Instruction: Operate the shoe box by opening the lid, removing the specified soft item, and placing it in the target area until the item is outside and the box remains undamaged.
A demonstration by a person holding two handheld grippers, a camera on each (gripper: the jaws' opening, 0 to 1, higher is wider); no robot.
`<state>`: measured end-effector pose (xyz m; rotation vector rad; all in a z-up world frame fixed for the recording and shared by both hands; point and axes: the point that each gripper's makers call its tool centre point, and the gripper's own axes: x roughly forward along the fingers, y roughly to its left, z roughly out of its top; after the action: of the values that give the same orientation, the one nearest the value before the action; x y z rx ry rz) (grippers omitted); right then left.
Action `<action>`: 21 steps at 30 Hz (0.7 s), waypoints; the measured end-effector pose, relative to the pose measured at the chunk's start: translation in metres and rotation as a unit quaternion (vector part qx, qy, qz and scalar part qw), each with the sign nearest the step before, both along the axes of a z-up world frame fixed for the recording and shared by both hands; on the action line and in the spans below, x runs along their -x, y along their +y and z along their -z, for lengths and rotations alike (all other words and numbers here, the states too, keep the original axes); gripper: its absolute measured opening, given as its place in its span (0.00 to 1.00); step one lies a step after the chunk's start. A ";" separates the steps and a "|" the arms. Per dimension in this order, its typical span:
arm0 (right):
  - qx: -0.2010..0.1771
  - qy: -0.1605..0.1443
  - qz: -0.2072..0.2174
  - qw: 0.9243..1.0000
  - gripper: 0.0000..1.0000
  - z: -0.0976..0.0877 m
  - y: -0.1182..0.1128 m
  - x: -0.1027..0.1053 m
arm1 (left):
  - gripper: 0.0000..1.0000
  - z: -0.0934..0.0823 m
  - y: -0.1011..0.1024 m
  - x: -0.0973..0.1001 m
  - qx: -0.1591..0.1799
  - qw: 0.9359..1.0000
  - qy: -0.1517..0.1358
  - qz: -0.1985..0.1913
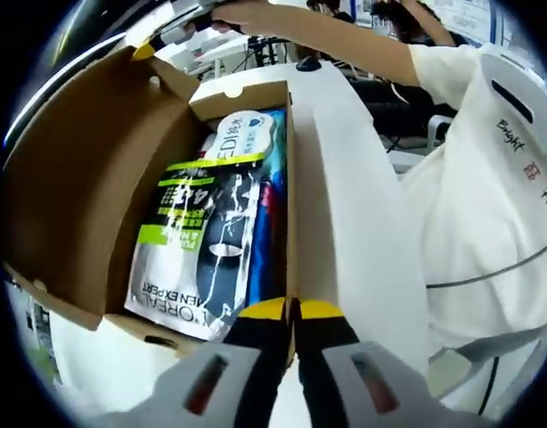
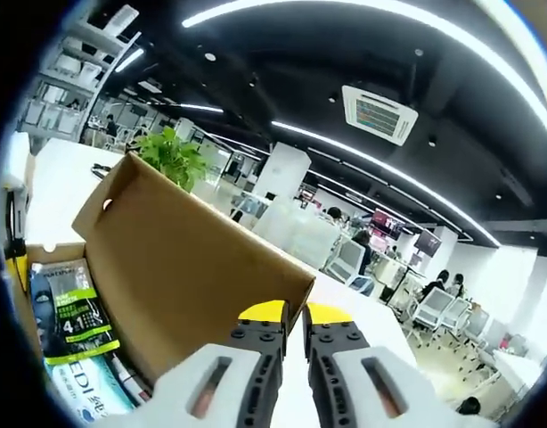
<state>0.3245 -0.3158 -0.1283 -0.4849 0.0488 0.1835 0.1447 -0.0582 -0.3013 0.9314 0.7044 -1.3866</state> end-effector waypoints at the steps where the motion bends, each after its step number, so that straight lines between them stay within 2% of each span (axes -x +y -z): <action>1: -0.001 0.002 0.001 1.000 0.05 0.001 0.000 -0.001 | 0.02 0.000 0.000 0.000 0.001 1.000 0.000 -0.003; 6: -0.008 0.021 -0.001 1.000 0.05 0.004 -0.001 -0.006 | 0.03 0.000 0.000 0.000 0.004 1.000 -0.013 0.005; 8: -0.016 0.030 -0.004 0.999 0.05 0.006 -0.001 -0.009 | 0.03 -0.001 0.000 -0.001 0.010 1.000 -0.013 -0.005; 12: -0.021 0.033 -0.005 0.999 0.04 0.010 -0.001 -0.011 | 0.04 -0.001 0.000 0.000 0.016 1.000 -0.026 -0.004; 15: -0.016 0.036 -0.003 0.999 0.04 0.012 -0.001 -0.015 | 0.04 -0.001 0.000 -0.001 0.013 1.000 -0.026 -0.005; 21: -0.024 0.066 0.003 0.998 0.04 0.023 -0.003 -0.031 | 0.04 -0.002 0.000 -0.001 0.014 1.000 -0.025 -0.010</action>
<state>0.3558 -0.3186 -0.1512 -0.4243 0.1741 0.2091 0.1460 -0.0586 -0.2998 0.9307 0.6532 -1.3478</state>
